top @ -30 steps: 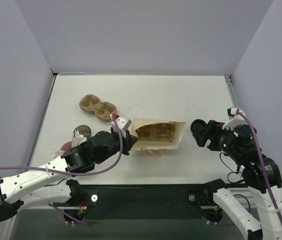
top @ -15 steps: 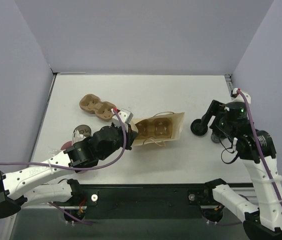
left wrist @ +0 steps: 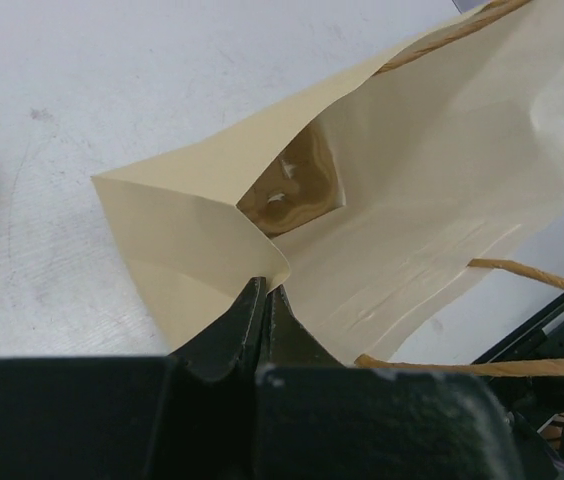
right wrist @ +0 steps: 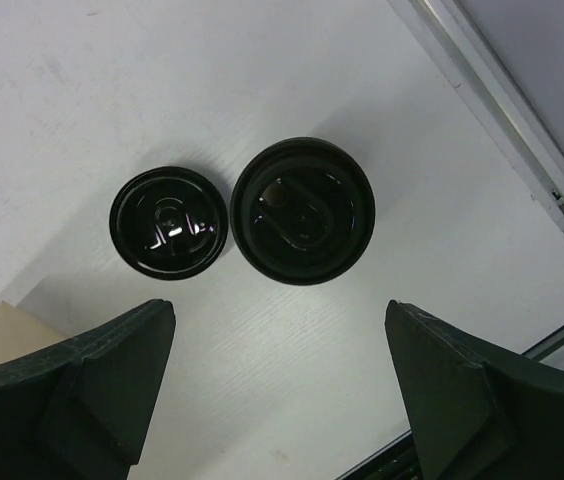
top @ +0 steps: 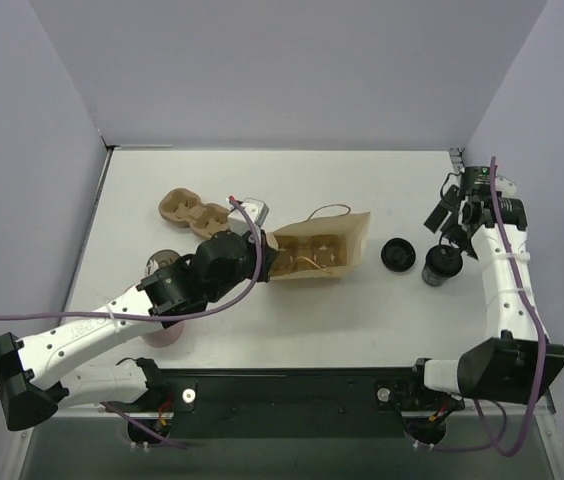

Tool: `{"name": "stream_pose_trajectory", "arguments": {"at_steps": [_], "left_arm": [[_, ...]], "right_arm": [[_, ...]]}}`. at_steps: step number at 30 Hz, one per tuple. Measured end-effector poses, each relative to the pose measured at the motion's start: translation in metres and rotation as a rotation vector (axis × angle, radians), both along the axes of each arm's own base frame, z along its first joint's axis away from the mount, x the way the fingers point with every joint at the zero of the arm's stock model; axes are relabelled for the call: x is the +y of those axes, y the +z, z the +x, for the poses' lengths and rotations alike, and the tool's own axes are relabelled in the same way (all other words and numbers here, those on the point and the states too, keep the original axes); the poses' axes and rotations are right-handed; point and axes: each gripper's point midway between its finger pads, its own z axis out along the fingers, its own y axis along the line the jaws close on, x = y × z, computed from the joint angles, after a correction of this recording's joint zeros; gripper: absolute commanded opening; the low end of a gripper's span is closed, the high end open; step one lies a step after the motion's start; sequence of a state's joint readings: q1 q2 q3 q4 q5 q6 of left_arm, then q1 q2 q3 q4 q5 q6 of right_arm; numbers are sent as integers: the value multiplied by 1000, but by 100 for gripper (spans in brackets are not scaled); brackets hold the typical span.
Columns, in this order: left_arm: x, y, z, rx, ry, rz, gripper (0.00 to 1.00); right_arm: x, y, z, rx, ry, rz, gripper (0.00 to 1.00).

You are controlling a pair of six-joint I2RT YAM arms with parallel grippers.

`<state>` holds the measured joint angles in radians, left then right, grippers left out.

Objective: Pack the takeout coffee

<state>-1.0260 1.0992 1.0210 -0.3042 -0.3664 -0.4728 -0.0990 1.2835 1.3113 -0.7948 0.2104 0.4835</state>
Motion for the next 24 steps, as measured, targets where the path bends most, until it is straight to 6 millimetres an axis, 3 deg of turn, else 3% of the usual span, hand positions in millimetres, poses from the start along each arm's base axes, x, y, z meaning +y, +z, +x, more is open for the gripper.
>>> {"name": "stream_pose_trajectory", "arguments": {"at_steps": [9, 24], "left_arm": [[37, 18, 56, 23, 136, -47, 0], [19, 15, 63, 60, 40, -40, 0]], "right_arm": [[-27, -61, 7, 178, -105, 148, 86], [-24, -80, 10, 243, -5, 200, 86]]}}
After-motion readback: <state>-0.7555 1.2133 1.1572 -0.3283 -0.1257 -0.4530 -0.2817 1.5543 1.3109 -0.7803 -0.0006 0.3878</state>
